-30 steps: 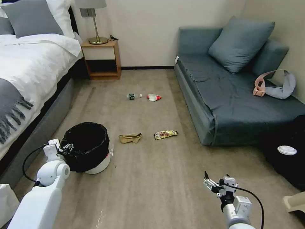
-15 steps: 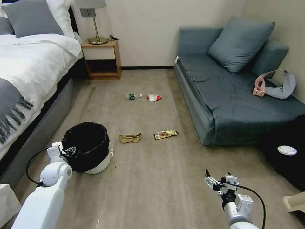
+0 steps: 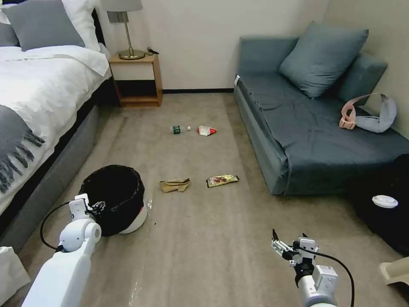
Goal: Pick up the trash bin, then pick up the garbage on the floor and place it into the trash bin.
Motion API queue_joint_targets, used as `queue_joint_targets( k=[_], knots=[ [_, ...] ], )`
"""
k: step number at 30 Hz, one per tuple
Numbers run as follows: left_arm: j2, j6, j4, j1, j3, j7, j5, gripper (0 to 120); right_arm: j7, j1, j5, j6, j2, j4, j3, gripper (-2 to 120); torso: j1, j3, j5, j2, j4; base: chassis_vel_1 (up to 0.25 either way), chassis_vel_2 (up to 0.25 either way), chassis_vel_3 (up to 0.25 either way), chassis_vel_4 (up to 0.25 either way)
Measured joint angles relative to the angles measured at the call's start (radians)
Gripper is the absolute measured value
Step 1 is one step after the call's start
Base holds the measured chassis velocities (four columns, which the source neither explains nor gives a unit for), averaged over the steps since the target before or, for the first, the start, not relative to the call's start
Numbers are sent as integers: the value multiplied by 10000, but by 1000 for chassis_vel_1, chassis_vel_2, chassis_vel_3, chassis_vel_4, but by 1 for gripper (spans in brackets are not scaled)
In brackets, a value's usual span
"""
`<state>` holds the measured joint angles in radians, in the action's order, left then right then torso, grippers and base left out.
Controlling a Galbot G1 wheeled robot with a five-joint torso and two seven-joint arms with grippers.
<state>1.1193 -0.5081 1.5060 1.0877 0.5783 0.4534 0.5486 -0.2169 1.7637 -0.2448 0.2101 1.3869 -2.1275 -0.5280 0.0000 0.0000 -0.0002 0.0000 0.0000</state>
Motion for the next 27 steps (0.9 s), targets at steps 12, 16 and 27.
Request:
queue_joint_targets(
  k=[12, 16, 27],
  knots=[
    [-128, 70, -13, 212, 124, -326, -105, 36, -41, 15, -58, 135, -13, -189, 135, 100, 0, 0, 4, 0, 1, 0, 0, 0, 0],
    [-111, 101, -30, 264, 128, -507, -316, 19, -56, -52, -116, 193, -41, -176, 151, 100, -1, -1, 5, 1, 0, 0, 0, 0, 0],
    [-17, 338, -47, 421, 260, -663, -680, 14, -70, -165, -195, 205, -70, 1, 163, 100, -1, -2, 1, 1, -3, 0, 0, 0, 0]
  ],
)
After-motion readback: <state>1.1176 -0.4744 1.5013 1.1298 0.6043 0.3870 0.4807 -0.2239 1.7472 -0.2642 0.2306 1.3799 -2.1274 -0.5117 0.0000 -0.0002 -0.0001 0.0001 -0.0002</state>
